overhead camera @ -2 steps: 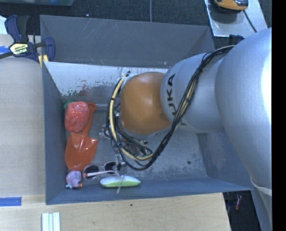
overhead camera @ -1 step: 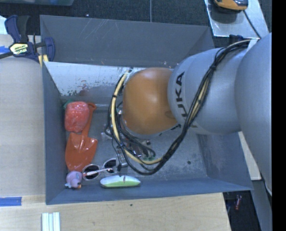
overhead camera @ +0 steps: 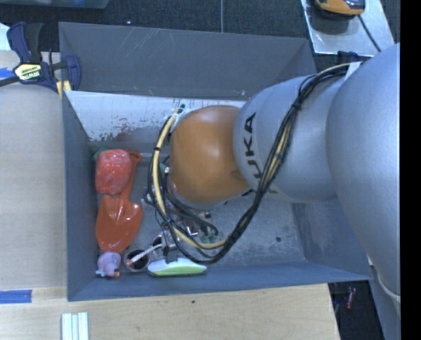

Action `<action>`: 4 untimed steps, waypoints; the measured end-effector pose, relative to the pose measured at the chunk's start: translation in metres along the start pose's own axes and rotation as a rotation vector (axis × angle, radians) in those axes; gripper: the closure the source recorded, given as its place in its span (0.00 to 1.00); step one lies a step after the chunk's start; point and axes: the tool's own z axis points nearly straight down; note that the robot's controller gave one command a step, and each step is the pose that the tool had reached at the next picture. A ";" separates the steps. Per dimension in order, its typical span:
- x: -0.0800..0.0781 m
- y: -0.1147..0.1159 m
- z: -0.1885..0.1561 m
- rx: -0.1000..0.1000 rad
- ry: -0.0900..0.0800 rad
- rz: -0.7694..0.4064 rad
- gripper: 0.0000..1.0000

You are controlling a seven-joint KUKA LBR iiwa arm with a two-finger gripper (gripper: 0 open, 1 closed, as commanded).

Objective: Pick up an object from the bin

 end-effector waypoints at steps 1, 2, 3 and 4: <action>0.005 -0.002 0.054 -0.002 -0.035 -0.118 0.00; 0.011 -0.010 0.055 -0.002 -0.019 -0.111 1.00; 0.011 -0.010 0.055 -0.002 -0.019 -0.110 1.00; 0.012 -0.011 0.052 -0.002 -0.017 -0.111 1.00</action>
Offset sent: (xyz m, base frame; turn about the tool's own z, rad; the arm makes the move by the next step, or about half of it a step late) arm -0.0119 -0.0134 -0.0573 -0.1129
